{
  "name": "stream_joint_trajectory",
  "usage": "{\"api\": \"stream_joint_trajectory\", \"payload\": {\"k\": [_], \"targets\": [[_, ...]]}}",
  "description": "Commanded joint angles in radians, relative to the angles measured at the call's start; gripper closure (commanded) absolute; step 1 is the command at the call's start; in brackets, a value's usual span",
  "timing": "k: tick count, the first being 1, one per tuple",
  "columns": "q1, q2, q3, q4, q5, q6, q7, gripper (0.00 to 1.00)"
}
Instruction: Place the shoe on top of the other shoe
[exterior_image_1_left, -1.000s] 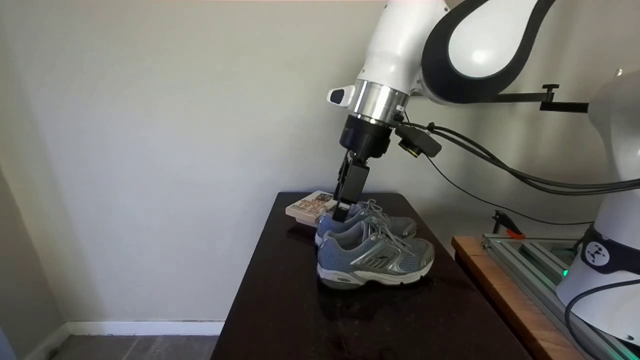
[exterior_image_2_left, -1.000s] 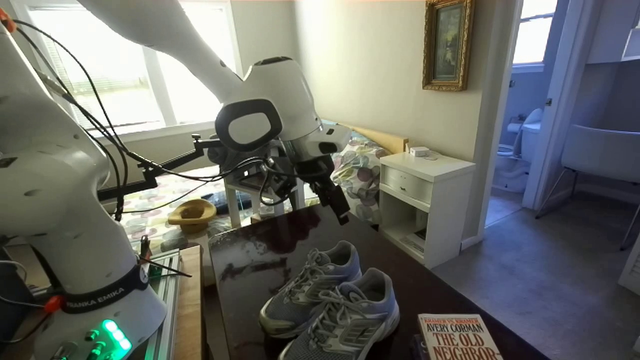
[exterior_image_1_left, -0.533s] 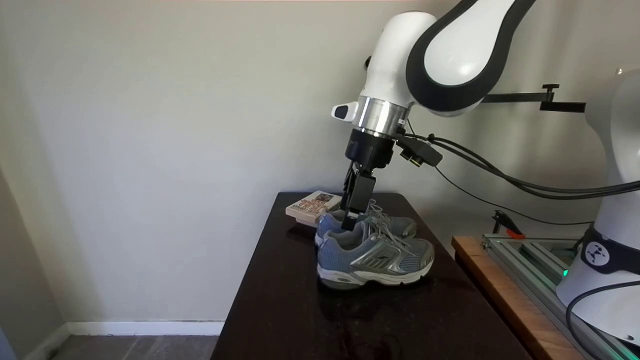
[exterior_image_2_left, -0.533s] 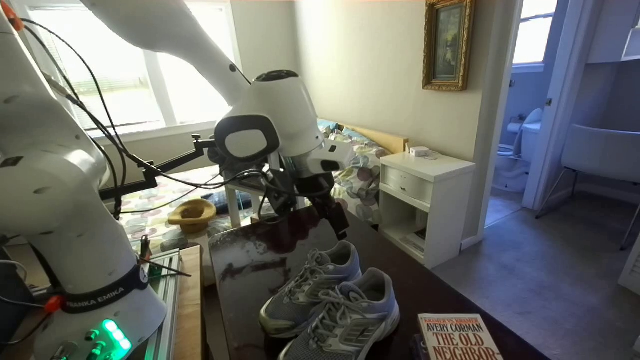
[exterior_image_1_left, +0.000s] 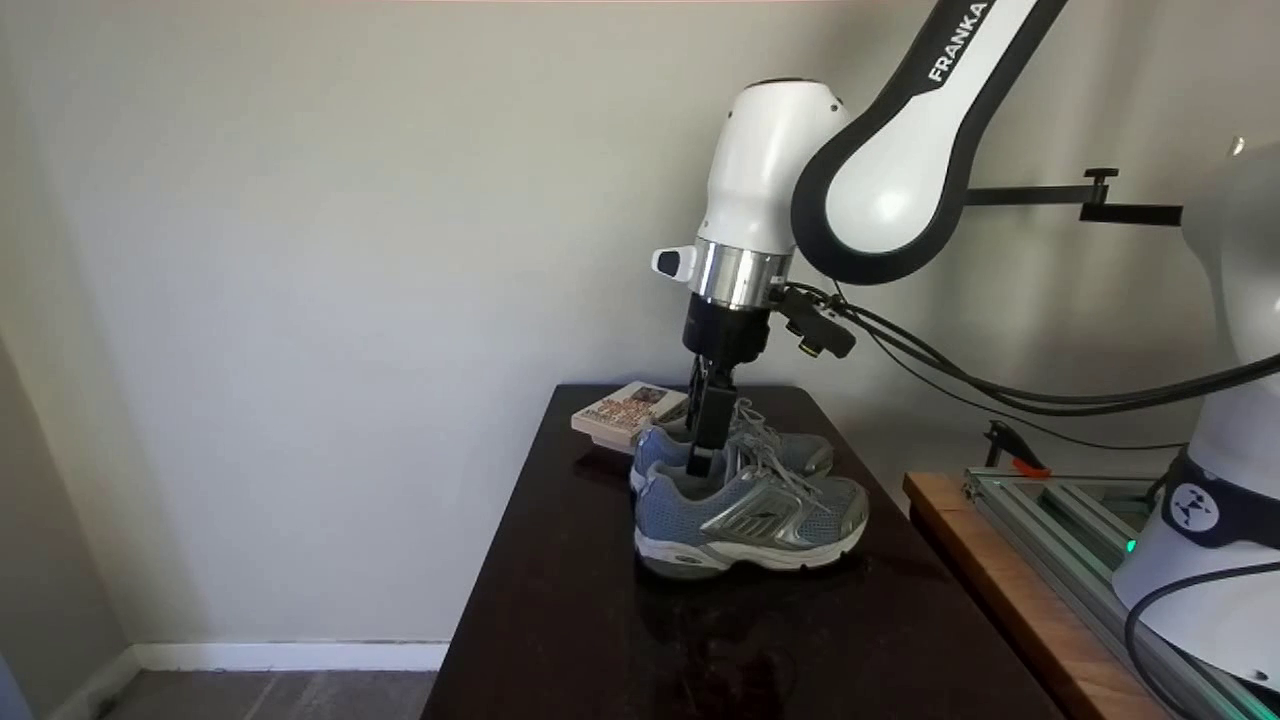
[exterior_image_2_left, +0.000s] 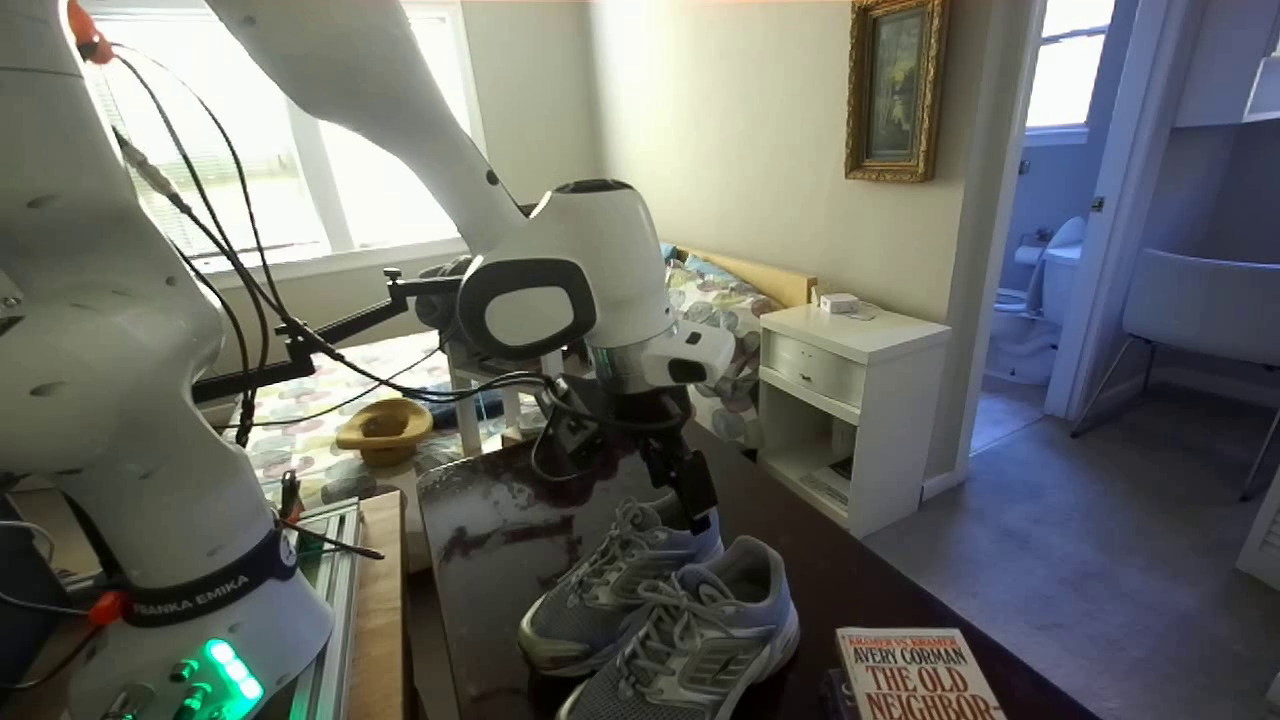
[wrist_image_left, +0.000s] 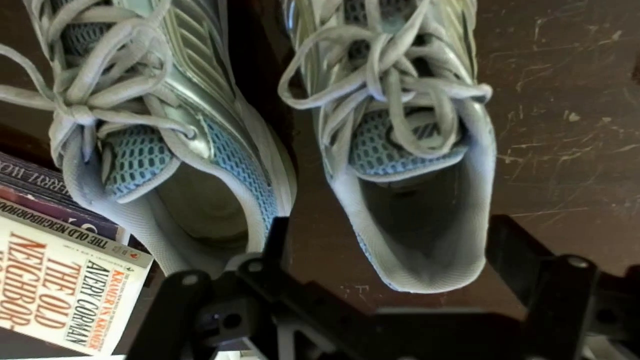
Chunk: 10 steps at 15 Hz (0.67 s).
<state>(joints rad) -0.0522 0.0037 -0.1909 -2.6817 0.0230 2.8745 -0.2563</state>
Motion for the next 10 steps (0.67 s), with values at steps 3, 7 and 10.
{"api": "stream_joint_trajectory", "payload": {"k": [3,7,10], "targets": [[-0.030,0.077,0.019,0.079,-0.160,-0.020,0.168,0.00],[-0.016,0.114,0.020,0.101,-0.213,-0.027,0.235,0.00],[-0.006,0.134,0.025,0.106,-0.211,-0.020,0.261,0.00]]}}
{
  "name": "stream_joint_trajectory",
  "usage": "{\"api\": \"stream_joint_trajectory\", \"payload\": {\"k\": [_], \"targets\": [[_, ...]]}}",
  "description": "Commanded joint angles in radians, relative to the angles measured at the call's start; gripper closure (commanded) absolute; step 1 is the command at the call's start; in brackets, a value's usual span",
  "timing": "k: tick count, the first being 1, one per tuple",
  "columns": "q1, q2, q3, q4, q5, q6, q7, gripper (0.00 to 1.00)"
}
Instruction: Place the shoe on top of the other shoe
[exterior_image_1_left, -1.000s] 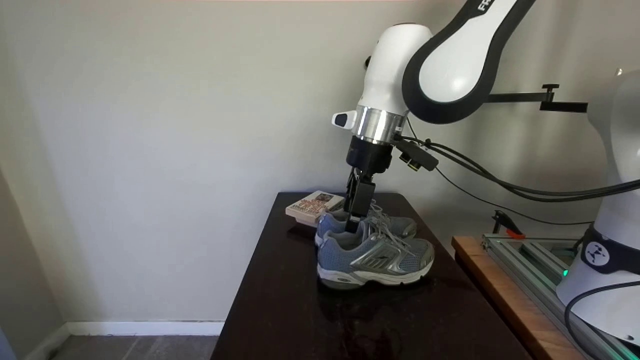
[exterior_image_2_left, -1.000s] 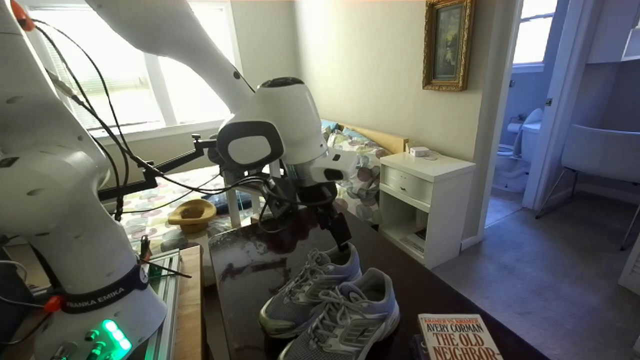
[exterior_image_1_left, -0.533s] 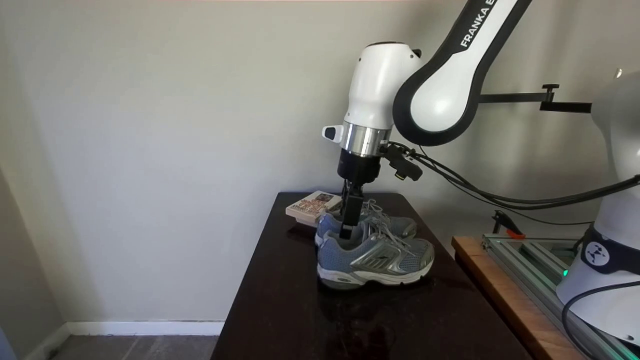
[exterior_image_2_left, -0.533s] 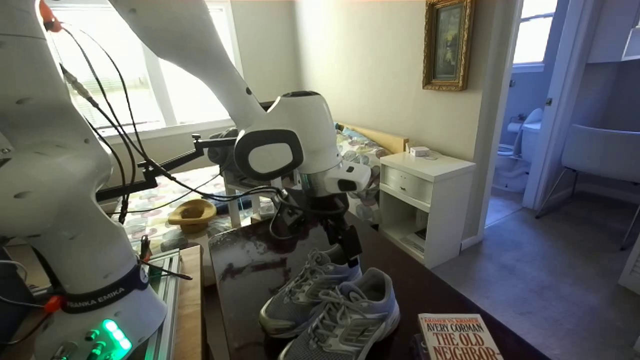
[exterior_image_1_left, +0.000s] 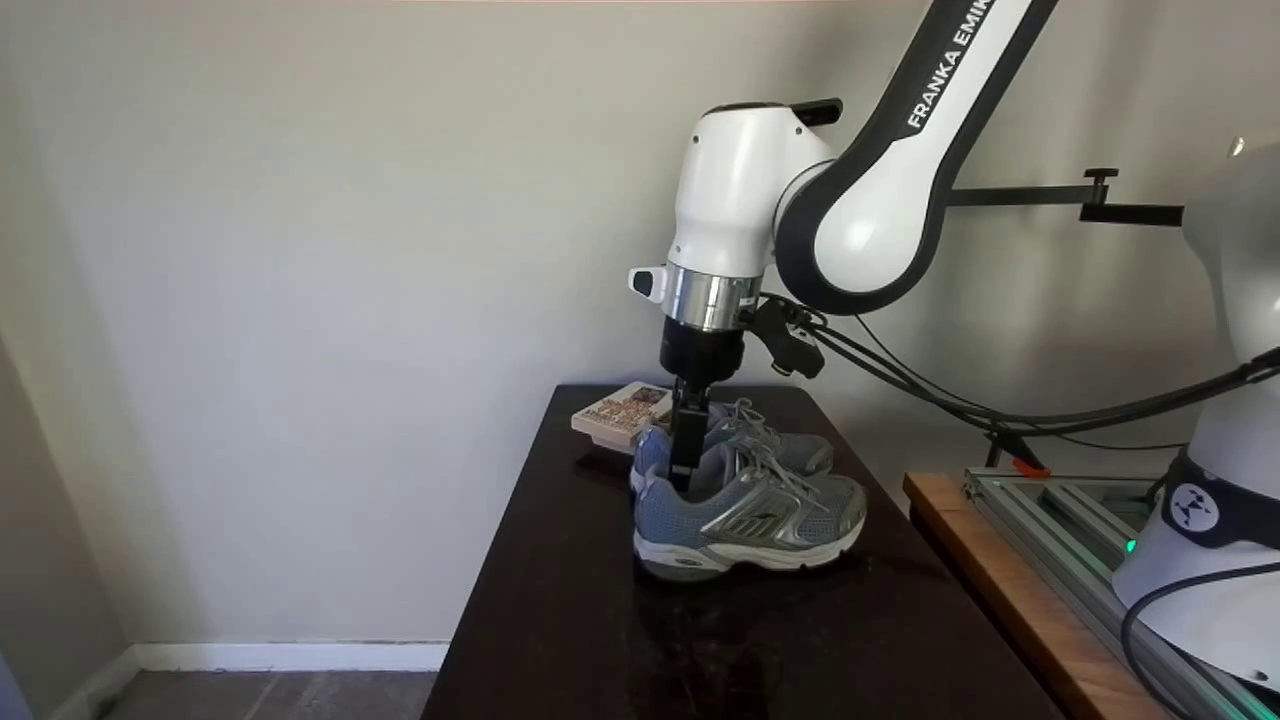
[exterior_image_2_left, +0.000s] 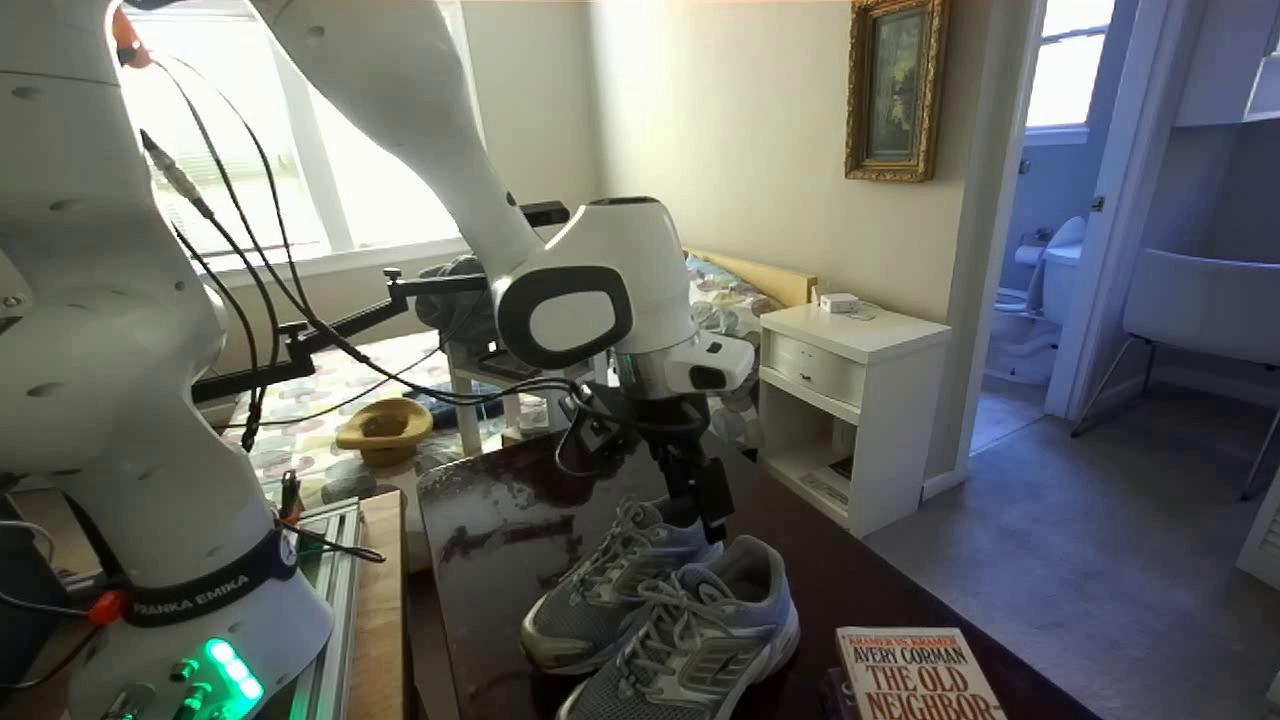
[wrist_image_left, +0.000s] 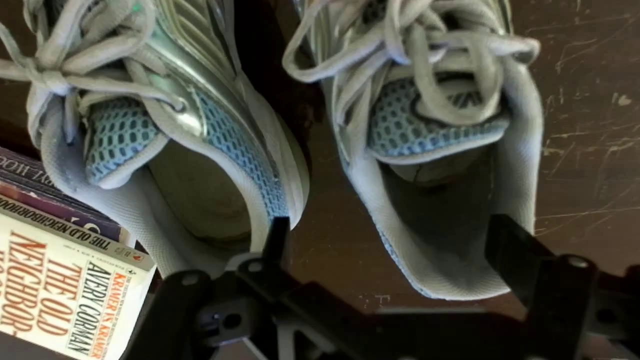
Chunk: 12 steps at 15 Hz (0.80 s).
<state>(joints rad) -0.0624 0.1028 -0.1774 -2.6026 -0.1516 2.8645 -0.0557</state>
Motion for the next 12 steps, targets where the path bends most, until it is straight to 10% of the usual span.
{"api": "stream_joint_trajectory", "payload": {"k": [1,4,12], "targets": [[0.007,0.040,0.011,0.030,-0.038,-0.011,0.069,0.00],[0.010,0.041,0.008,0.029,-0.040,-0.014,0.085,0.00],[0.009,0.040,0.007,0.029,-0.041,-0.022,0.096,0.70]]}}
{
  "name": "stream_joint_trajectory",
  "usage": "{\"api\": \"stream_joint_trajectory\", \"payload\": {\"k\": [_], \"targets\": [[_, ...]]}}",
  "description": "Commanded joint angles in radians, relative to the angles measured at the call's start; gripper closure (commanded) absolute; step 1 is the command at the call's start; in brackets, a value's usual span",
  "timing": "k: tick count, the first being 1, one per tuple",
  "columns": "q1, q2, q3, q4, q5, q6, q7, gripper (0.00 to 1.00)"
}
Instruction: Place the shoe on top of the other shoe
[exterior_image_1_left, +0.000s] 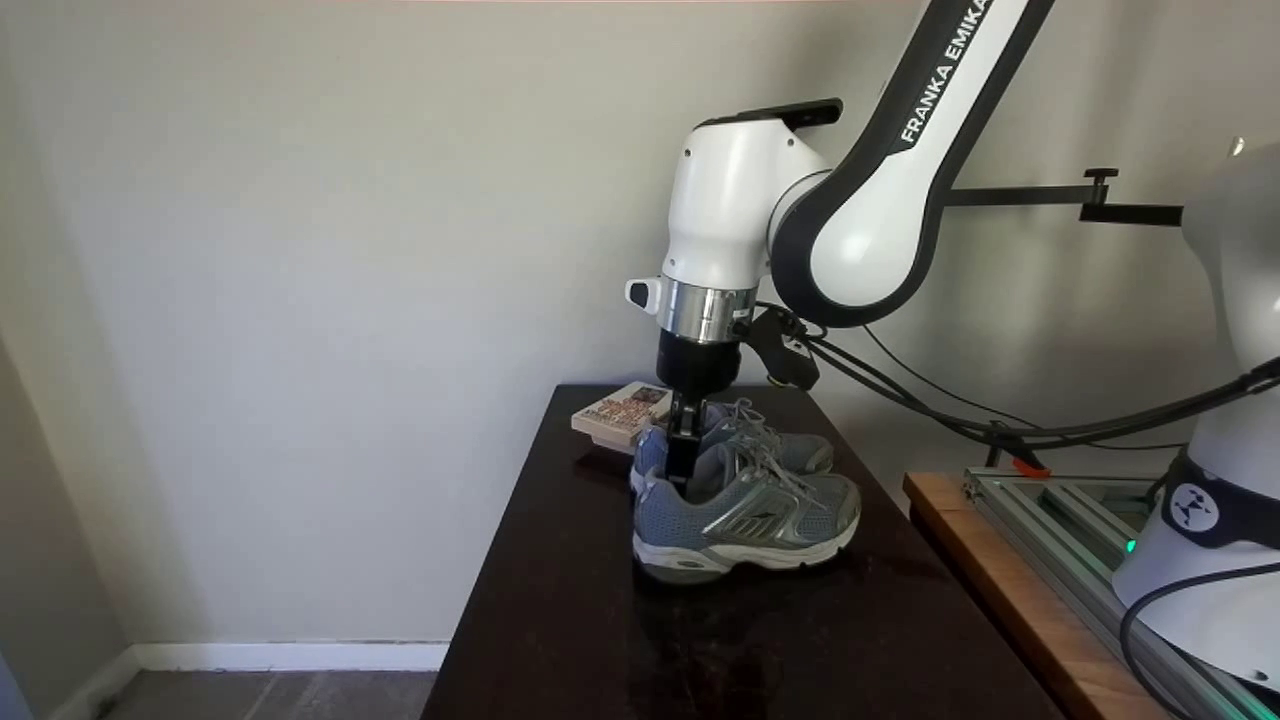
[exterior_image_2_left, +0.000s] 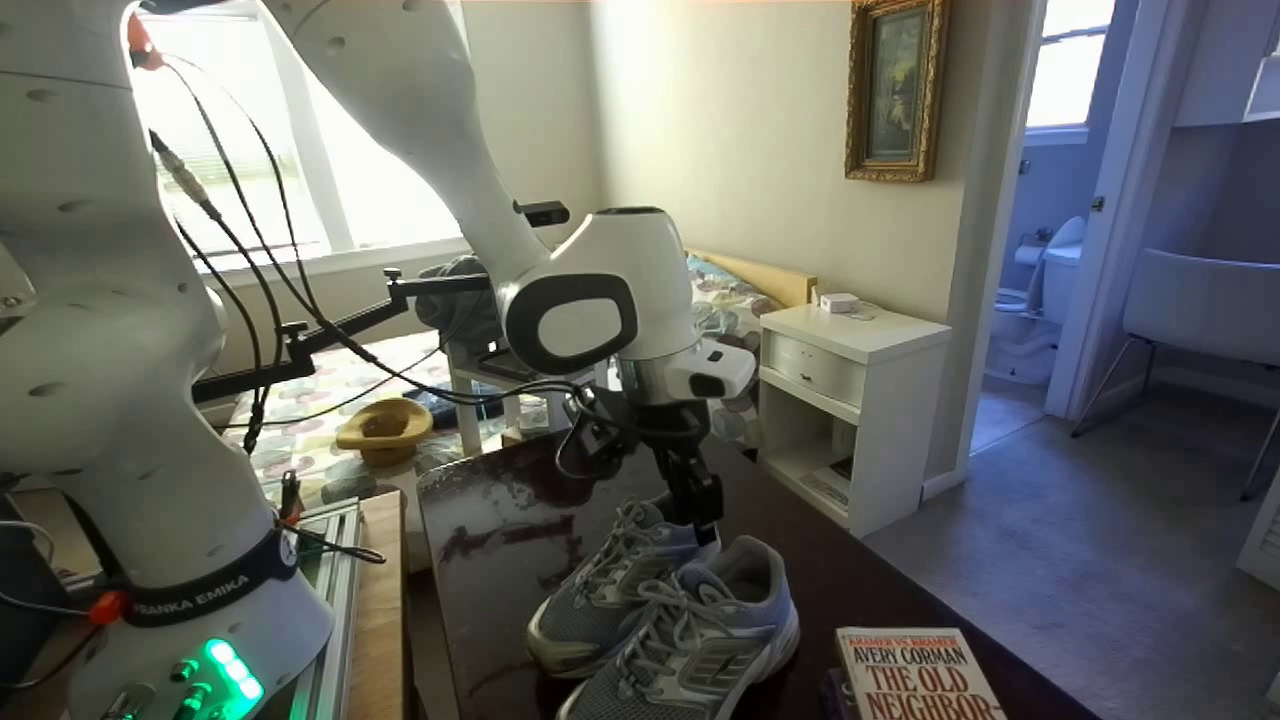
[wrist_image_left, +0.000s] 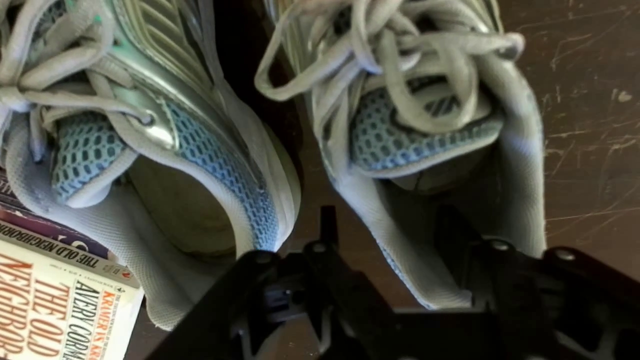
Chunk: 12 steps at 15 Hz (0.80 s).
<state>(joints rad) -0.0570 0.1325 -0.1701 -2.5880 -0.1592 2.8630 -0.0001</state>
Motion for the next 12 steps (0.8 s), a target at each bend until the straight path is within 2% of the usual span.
{"api": "stream_joint_trajectory", "payload": {"k": [1,4,7,12], "targets": [[0.003,0.011,0.001,0.014,-0.031,-0.022,0.038,0.76],[0.009,0.008,-0.011,0.017,-0.050,-0.045,0.078,0.97],[0.015,-0.018,-0.020,0.012,-0.063,-0.072,0.137,1.00],[0.013,-0.123,-0.018,-0.017,-0.110,-0.131,0.262,0.98]]}}
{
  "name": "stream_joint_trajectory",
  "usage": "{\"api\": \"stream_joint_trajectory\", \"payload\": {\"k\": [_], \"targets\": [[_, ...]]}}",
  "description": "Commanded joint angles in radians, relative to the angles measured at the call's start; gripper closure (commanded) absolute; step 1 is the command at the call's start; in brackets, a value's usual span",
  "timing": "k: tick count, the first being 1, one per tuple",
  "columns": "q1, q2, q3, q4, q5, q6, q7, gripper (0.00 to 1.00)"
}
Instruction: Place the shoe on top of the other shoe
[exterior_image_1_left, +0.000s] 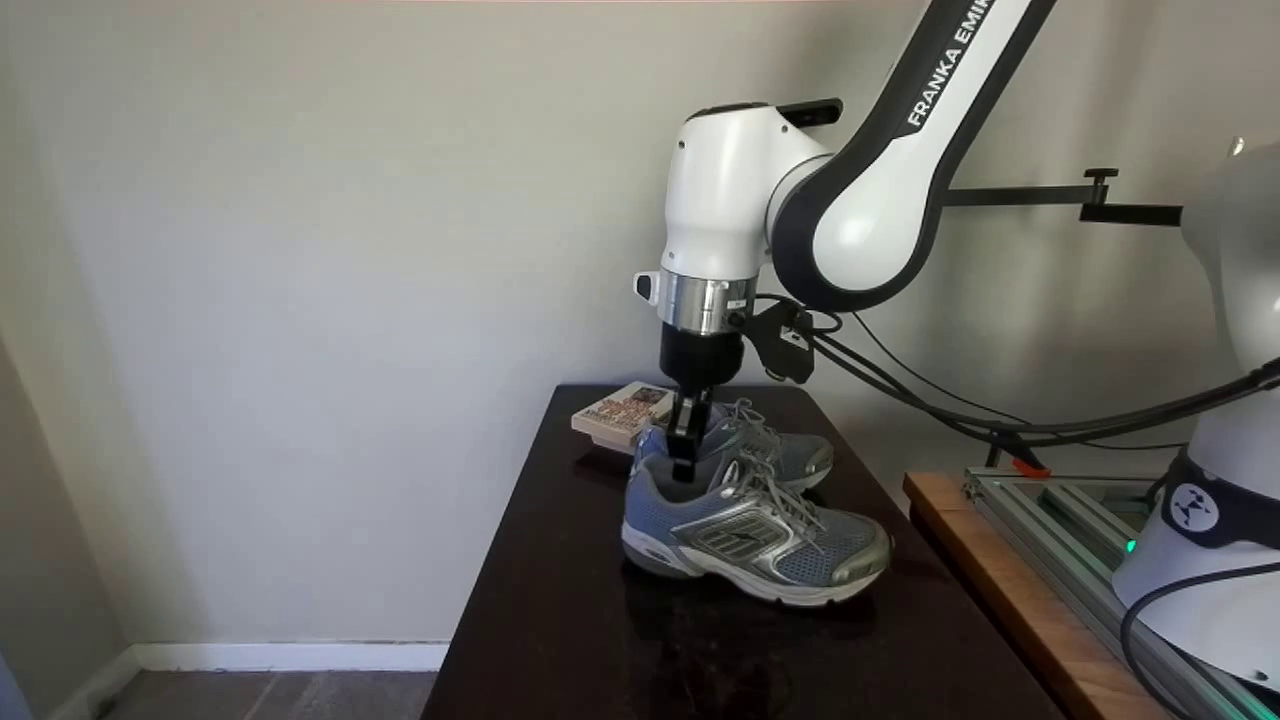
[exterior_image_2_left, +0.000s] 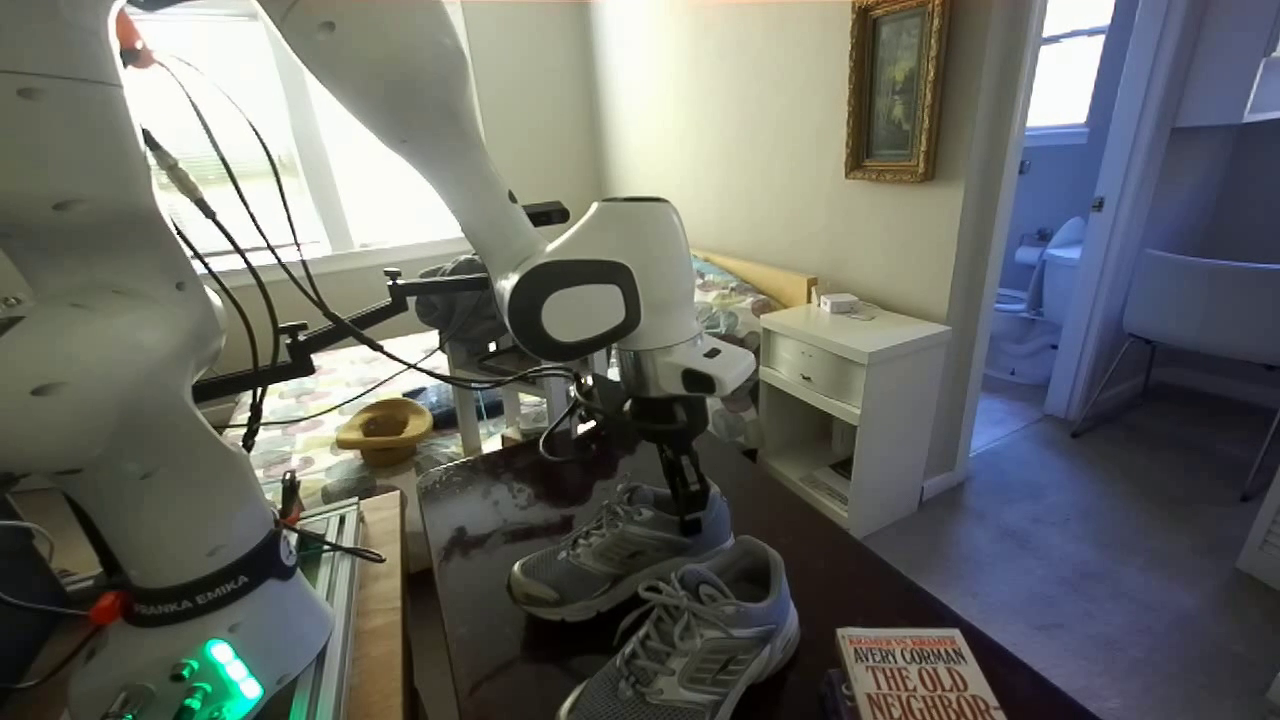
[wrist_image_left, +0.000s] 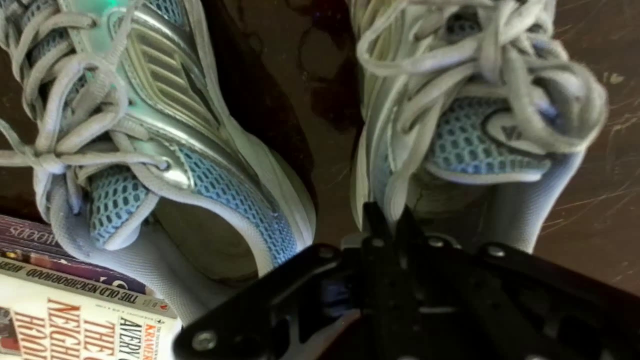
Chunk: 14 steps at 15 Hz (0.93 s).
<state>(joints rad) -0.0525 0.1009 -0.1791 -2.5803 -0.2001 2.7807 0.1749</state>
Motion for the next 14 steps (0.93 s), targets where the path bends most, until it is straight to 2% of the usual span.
{"api": "stream_joint_trajectory", "payload": {"k": [1,4,6,9,14], "targets": [[0.003,-0.113,-0.003,-0.028,-0.084,-0.053,0.089,0.98],[-0.018,-0.172,0.017,-0.026,-0.130,-0.071,0.073,0.98],[-0.028,-0.211,0.032,-0.029,-0.121,-0.068,0.019,0.98],[-0.029,-0.258,0.044,-0.035,-0.060,-0.054,-0.100,0.98],[0.001,-0.326,0.020,-0.056,0.092,-0.048,-0.376,0.98]]}}
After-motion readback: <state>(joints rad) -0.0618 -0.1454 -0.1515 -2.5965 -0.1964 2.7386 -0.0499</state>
